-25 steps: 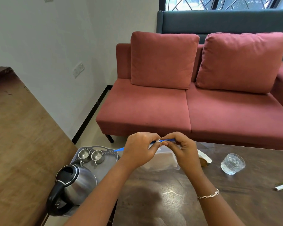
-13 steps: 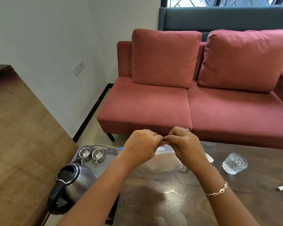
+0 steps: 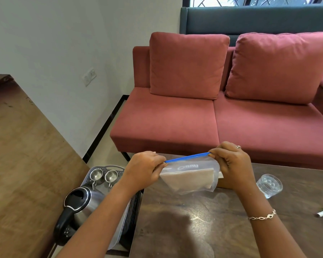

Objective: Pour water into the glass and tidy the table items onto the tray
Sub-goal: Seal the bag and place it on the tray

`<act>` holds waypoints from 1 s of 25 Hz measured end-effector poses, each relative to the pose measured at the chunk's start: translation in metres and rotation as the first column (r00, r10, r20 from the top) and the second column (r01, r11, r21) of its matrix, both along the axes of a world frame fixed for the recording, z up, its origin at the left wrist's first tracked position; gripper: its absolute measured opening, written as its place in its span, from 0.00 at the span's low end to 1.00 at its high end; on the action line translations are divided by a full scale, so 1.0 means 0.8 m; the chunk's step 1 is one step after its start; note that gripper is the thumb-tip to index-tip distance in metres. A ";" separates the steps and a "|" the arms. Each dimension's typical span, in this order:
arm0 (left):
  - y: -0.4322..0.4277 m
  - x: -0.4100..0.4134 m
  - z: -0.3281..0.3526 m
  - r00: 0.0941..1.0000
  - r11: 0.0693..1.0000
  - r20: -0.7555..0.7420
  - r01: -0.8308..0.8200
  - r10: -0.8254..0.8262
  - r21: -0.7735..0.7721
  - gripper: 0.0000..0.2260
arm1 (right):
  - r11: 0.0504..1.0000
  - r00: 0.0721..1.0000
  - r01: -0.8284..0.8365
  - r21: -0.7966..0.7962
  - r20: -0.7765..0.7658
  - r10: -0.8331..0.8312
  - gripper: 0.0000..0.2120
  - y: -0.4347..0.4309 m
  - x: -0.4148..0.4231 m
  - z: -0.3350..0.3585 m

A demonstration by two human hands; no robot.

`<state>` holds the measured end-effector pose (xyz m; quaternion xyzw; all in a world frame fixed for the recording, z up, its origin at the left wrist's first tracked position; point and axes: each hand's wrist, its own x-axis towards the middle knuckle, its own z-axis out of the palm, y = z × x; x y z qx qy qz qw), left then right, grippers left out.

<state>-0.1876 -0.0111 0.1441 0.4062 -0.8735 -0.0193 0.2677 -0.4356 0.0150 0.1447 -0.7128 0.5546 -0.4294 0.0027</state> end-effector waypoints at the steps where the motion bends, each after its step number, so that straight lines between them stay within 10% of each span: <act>1: 0.000 0.004 0.000 1.000 1.000 -0.004 -0.006 0.006 -0.002 0.14 | 1.000 1.000 0.015 0.002 0.019 -0.015 0.15 0.000 -0.005 -0.001; 9: 0.004 0.012 0.008 0.970 0.979 -0.234 -0.010 0.059 0.205 0.14 | 0.997 0.983 -0.053 0.052 0.177 0.043 0.15 0.004 -0.014 0.002; 15: 0.015 0.012 0.028 0.513 0.742 -0.817 0.433 0.263 0.511 0.08 | 0.960 0.792 -0.271 0.074 0.584 0.179 0.10 0.013 -0.007 0.027; 18: 0.022 0.005 0.029 0.498 0.596 -0.812 0.565 0.306 0.571 0.16 | 0.950 0.699 -0.311 -0.001 0.678 0.229 0.19 0.011 0.001 0.039; 21: 0.025 -0.004 0.028 0.469 0.624 -0.778 0.474 0.418 0.621 0.12 | 0.931 0.568 -0.366 -0.004 0.791 0.227 0.06 0.004 0.008 0.043; 25: 0.025 -0.005 0.031 0.375 0.633 -0.795 0.482 0.476 0.606 0.07 | 0.827 0.432 -0.550 0.115 0.887 0.164 0.29 0.004 0.008 0.023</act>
